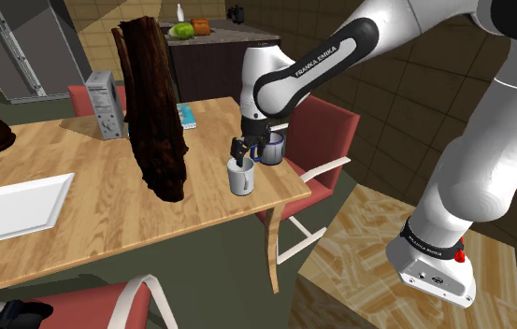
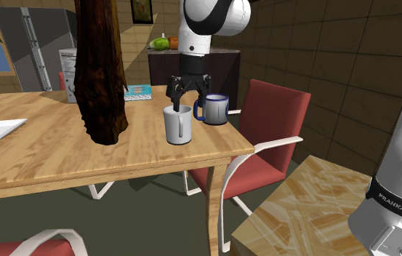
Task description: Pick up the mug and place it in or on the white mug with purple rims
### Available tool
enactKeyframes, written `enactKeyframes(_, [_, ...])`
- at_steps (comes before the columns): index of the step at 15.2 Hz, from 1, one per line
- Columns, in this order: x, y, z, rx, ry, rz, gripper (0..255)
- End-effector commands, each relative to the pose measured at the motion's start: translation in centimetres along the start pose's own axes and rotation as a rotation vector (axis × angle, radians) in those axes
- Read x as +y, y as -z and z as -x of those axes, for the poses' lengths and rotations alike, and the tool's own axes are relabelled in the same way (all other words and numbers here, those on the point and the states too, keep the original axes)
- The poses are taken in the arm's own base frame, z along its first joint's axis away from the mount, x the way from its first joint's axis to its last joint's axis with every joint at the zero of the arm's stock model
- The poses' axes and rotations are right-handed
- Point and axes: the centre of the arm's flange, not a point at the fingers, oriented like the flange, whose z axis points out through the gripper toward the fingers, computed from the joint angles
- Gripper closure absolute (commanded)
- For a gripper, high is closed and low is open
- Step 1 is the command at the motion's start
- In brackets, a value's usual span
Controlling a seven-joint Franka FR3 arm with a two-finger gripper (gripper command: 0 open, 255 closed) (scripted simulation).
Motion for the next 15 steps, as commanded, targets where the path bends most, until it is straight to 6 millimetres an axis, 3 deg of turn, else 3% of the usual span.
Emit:
enactKeyframes(1, [-0.1,-1.1,0.0,0.001,0.0,0.0,0])
enactKeyframes(4, [-0.1,-2.4,0.0,0.001,0.0,0.0,0])
enactKeyframes(12, [-0.1,-2.4,0.0,0.001,0.0,0.0,0])
enactKeyframes(13, [-0.1,-2.4,0.0,0.001,0.0,0.0,255])
enactKeyframes(15, [-0.1,-2.4,0.0,0.001,0.0,0.0,255])
